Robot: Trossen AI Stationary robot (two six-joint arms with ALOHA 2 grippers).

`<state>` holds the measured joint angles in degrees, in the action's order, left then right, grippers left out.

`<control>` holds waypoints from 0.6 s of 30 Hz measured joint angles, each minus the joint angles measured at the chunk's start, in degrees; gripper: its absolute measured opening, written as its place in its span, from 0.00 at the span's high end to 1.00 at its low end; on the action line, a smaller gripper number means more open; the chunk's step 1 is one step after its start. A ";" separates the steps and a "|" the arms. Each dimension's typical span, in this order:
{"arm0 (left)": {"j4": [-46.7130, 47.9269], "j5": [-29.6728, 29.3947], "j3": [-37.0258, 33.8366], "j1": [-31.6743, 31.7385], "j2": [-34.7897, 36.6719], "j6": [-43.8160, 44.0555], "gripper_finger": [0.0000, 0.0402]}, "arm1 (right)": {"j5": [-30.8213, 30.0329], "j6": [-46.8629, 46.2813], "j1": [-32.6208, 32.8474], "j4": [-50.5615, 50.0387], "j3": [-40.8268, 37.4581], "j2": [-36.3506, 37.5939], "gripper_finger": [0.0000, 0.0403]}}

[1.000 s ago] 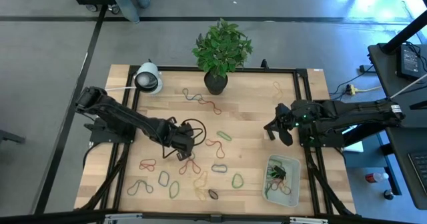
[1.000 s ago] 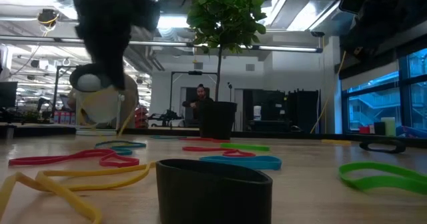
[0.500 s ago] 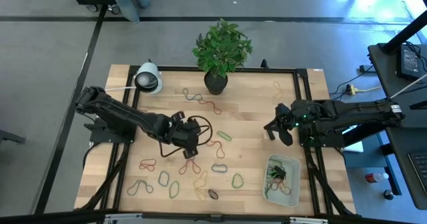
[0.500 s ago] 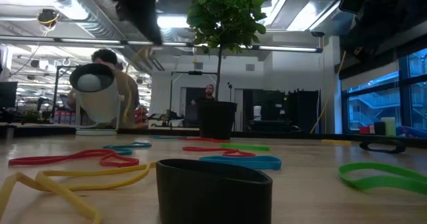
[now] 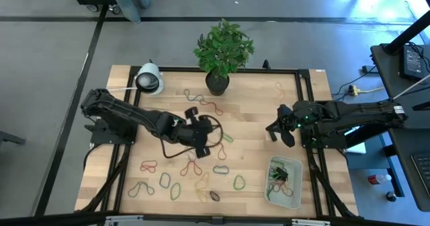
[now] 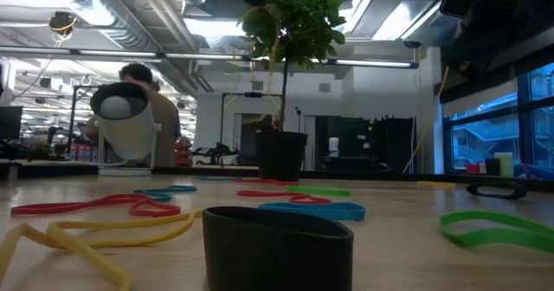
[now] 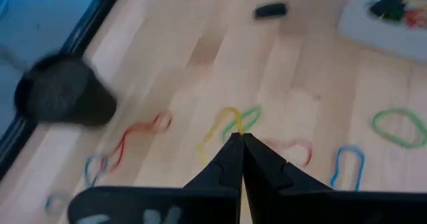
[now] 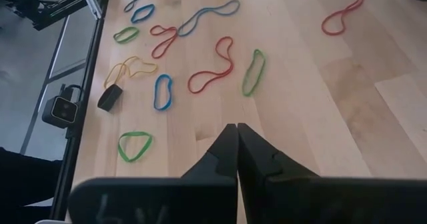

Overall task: Pick and place rubber bands into bin
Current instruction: Put the yellow rubber band into the gray bin

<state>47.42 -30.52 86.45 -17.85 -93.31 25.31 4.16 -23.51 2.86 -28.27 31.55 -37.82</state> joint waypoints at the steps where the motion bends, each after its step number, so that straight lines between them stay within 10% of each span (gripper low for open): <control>1: -0.73 0.04 1.15 -0.01 -1.13 -1.46 1.00 | 0.00 0.00 0.01 -0.06 0.00 -0.01 1.00; 18: -26.90 4.75 20.47 2.70 -22.62 -33.00 1.00 | -7.34 6.10 -0.01 -1.19 0.00 -0.04 1.00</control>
<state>20.52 -25.77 106.92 -15.15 -115.93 -7.69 -3.18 -17.41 2.86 -29.45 31.55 -37.87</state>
